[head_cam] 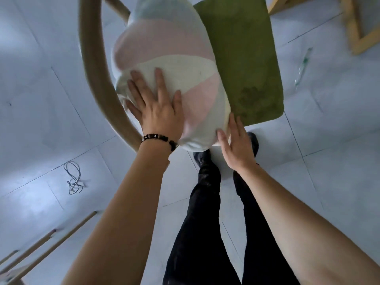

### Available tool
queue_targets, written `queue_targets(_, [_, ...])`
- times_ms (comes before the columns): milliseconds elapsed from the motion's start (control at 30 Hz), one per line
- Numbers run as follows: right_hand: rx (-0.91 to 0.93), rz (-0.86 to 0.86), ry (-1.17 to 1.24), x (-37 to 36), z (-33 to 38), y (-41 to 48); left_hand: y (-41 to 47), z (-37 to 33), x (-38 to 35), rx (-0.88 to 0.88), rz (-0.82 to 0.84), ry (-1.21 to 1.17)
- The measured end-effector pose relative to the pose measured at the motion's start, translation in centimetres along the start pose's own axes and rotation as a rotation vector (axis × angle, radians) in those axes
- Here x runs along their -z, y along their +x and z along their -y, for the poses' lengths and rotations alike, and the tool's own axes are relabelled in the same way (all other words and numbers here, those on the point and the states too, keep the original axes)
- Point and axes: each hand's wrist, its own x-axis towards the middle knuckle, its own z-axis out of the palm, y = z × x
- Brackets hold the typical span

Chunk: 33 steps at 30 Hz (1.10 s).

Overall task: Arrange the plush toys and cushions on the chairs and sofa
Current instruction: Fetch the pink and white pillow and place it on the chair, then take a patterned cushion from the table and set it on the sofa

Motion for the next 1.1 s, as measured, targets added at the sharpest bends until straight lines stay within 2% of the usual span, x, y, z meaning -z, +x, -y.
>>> queue_targets(133, [-0.039,0.054,-0.131,6.1,3.0,-6.6,-6.2,-0.4,6.1,0.031,0.125,-0.194])
queue_targets(200, [-0.013,0.053,-0.145,9.8,6.0,-10.4,-10.5,0.4,9.8,0.03,0.119,-0.288])
queue_targets(333, [0.071,0.06,-0.152,16.2,11.3,-16.9,-19.2,2.7,15.8,0.046,0.028,-0.426])
queue_targets(467, [0.201,0.022,-0.014,21.0,15.8,-21.7,-26.9,5.3,20.2,0.081,-0.1,-0.484])
queue_targets(567, [0.318,0.071,0.048,22.7,16.9,-24.2,-32.4,7.6,20.9,0.209,-0.175,-0.541])
queue_targets(667, [0.311,0.136,0.12,21.7,17.4,-25.4,-37.4,9.3,19.1,0.417,-0.237,-0.695])
queue_targets(800, [0.289,0.349,0.138,17.4,19.1,-28.1,-43.9,12.1,16.2,0.73,-0.276,-0.957])
queue_targets(1100, [0.677,0.614,0.038,4.1,25.4,-42.4,-63.0,24.0,13.3,0.924,-0.71,-1.216])
